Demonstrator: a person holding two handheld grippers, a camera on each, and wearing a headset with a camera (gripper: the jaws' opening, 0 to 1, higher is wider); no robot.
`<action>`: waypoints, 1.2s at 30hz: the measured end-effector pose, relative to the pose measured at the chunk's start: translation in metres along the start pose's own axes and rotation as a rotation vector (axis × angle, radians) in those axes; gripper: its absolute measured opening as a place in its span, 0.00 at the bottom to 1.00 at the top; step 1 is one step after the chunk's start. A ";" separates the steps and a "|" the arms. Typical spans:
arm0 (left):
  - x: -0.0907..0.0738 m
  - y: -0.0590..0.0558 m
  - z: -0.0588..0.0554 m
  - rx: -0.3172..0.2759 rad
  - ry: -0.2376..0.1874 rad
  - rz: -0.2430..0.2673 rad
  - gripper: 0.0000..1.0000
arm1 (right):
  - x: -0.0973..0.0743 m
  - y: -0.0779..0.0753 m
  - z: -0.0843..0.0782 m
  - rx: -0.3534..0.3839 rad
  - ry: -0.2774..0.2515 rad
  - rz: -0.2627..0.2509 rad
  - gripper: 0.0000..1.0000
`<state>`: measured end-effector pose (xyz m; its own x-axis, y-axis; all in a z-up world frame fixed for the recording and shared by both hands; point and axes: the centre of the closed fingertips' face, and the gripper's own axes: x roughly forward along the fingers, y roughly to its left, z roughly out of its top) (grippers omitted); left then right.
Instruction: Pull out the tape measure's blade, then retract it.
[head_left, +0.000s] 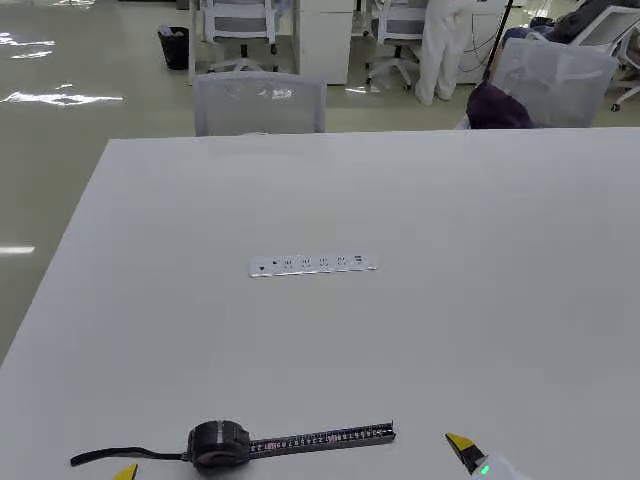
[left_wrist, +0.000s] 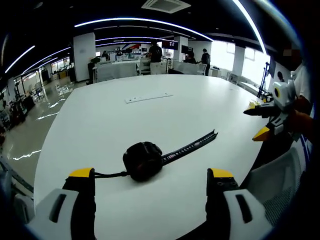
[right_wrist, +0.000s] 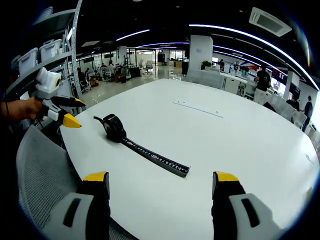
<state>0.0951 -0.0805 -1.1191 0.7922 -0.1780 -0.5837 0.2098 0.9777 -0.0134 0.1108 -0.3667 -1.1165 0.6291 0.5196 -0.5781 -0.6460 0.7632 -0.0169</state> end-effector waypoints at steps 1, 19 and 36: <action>0.000 0.002 0.002 -0.001 -0.015 0.018 0.89 | 0.000 0.000 0.000 0.000 0.000 0.001 0.85; 0.023 -0.007 -0.009 -0.156 -0.048 0.019 0.97 | 0.007 0.008 -0.014 -0.030 -0.003 0.047 0.83; 0.044 -0.015 -0.025 -0.190 -0.023 0.029 0.99 | 0.018 0.005 -0.020 -0.091 -0.014 0.137 0.80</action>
<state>0.1124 -0.0997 -1.1650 0.8097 -0.1498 -0.5674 0.0761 0.9855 -0.1515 0.1097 -0.3614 -1.1433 0.5378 0.6222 -0.5689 -0.7621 0.6473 -0.0125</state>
